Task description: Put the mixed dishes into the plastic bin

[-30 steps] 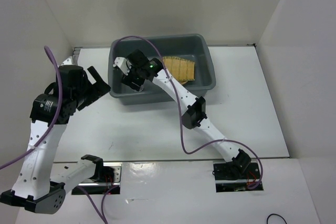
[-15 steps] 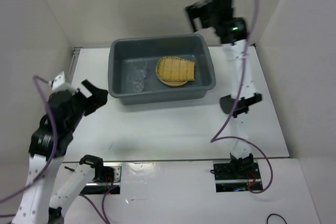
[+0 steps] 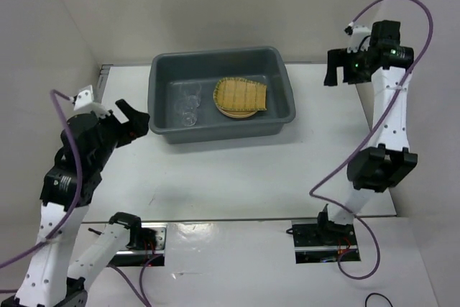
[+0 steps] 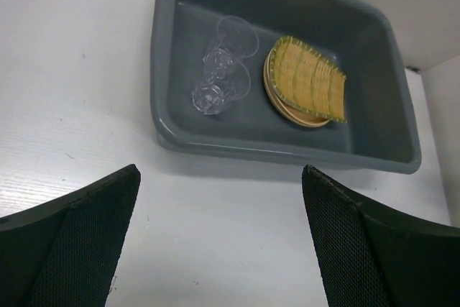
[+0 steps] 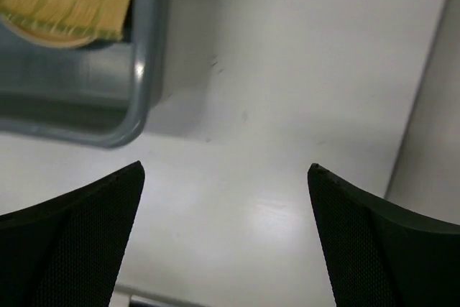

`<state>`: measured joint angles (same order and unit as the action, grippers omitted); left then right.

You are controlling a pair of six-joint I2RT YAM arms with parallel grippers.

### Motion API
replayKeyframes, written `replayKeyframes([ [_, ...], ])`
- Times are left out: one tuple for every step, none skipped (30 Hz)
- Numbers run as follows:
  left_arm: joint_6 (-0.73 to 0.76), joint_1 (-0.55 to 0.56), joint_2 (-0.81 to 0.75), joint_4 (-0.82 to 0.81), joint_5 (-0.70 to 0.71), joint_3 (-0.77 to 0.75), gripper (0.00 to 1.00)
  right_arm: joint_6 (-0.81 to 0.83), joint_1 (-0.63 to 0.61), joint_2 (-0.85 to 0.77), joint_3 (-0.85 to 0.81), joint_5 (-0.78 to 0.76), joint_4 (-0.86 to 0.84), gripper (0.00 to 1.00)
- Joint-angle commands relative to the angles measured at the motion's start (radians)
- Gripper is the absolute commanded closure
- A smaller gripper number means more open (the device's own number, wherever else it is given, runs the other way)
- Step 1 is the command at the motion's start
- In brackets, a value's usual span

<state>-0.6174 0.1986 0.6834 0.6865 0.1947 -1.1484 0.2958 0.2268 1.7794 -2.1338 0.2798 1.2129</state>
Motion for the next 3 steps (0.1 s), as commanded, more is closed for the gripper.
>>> replayKeyframes([
  [0.061, -0.005, 0.04, -0.074, -0.058, -0.03, 0.01, -0.006, -0.023, -0.167, 0.19, 0.094, -0.11, 0.01],
  [0.07, -0.005, 0.057, -0.074, -0.069, -0.042, 0.01, -0.006, -0.023, -0.239, 0.243, 0.094, -0.14, 0.01],
  [0.07, -0.005, 0.082, -0.074, -0.086, -0.042, 0.01, -0.006, -0.023, -0.276, 0.343, 0.082, -0.206, 0.01],
])
